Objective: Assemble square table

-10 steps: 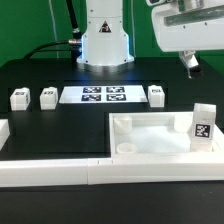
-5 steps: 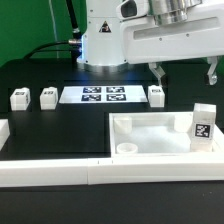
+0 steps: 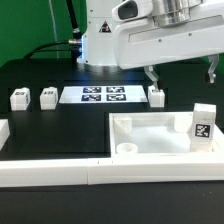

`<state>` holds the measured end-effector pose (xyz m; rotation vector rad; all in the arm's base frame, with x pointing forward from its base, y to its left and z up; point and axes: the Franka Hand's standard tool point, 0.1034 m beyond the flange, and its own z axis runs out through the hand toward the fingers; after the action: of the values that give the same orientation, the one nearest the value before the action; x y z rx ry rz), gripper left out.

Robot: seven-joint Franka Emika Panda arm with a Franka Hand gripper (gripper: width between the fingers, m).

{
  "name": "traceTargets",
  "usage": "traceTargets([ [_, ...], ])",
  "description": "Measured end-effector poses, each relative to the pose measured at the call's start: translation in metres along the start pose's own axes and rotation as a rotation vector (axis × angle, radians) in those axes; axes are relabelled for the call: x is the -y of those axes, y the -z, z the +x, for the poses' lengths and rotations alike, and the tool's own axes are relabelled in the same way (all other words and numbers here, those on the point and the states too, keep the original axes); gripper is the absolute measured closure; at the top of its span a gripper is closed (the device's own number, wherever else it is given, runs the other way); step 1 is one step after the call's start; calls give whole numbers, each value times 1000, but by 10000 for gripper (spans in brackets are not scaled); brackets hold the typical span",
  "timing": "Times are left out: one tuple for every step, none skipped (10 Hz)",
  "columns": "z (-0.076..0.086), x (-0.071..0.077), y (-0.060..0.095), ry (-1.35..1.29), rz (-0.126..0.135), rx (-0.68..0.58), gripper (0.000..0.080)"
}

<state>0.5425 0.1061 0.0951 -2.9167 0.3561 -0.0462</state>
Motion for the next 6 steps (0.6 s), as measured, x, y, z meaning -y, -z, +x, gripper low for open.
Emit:
traceTargets([
  [-12,1,-7,108,-38,19,151],
  [-23,-3,-13,246,-76,41,151],
  [-26,-7,-14,337,-90,50,151],
  [-23,-8,-13,370,-89,47,151],
  [-23,-8,-13,369,-89,48,151],
  [-24,-8,-14,367,-89,54,151],
])
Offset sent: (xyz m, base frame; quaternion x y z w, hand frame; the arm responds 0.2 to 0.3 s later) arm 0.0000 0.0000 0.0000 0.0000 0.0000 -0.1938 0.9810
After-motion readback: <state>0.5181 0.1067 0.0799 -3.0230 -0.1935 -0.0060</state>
